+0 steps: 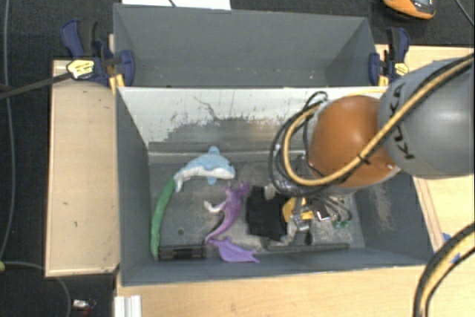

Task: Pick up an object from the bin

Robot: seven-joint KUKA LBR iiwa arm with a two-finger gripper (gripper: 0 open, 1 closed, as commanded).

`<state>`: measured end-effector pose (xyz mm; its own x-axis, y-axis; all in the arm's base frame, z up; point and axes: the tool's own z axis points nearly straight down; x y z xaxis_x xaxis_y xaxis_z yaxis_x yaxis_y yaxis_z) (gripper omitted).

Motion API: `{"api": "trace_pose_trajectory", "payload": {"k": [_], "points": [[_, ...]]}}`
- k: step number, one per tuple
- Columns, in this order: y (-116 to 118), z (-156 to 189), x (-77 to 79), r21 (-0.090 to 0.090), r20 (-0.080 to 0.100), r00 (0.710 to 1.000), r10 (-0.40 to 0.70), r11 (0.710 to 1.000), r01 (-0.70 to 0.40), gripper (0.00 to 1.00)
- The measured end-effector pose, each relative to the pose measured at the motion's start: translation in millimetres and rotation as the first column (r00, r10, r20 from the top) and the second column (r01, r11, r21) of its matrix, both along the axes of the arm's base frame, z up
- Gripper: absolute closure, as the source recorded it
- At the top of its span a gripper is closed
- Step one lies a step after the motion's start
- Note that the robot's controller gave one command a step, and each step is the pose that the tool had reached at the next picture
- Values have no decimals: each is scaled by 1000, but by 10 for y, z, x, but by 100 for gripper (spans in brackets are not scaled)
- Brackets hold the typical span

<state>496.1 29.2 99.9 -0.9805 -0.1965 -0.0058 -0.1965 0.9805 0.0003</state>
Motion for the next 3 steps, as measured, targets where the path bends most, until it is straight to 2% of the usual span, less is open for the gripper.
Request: {"api": "trace_pose_trajectory", "payload": {"k": [1,2,3], "points": [[9,-294,61,10,14,989,-147,989,147,0],[-134,-271,20,8,9,982,-190,982,190,100],[-134,-271,20,9,9,982,-191,982,191,100]]}}
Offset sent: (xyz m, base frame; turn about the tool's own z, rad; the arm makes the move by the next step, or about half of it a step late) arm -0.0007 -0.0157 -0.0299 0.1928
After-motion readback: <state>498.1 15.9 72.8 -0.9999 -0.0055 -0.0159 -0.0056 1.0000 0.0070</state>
